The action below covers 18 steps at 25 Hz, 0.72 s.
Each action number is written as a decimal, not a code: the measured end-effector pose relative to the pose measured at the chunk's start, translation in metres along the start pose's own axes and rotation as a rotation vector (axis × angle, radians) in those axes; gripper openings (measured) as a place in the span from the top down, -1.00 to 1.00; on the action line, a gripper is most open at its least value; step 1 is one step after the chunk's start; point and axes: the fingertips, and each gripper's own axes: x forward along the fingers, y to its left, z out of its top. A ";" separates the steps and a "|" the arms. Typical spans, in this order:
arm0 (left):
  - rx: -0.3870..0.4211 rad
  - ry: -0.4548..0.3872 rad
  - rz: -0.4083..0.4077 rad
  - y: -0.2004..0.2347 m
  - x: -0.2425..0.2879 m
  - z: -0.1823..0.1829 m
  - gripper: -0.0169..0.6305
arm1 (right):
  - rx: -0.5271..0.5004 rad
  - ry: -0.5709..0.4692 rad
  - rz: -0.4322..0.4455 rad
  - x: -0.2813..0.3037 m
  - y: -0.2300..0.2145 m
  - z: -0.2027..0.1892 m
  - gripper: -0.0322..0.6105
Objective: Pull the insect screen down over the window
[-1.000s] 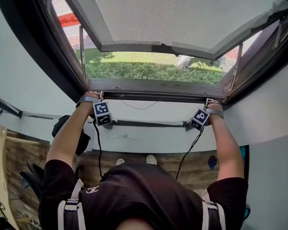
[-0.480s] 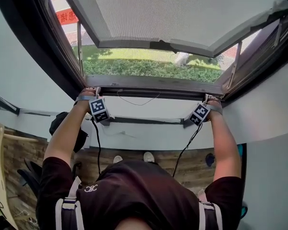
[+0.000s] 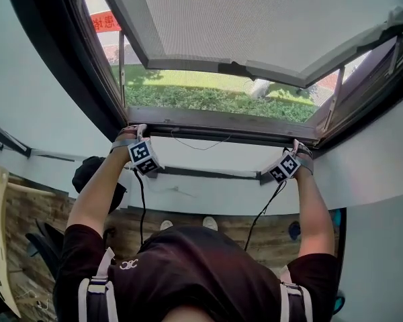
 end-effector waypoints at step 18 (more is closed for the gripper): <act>-1.142 -0.641 0.090 0.090 -0.143 0.105 0.91 | 1.189 -0.809 0.153 -0.182 -0.054 0.154 0.88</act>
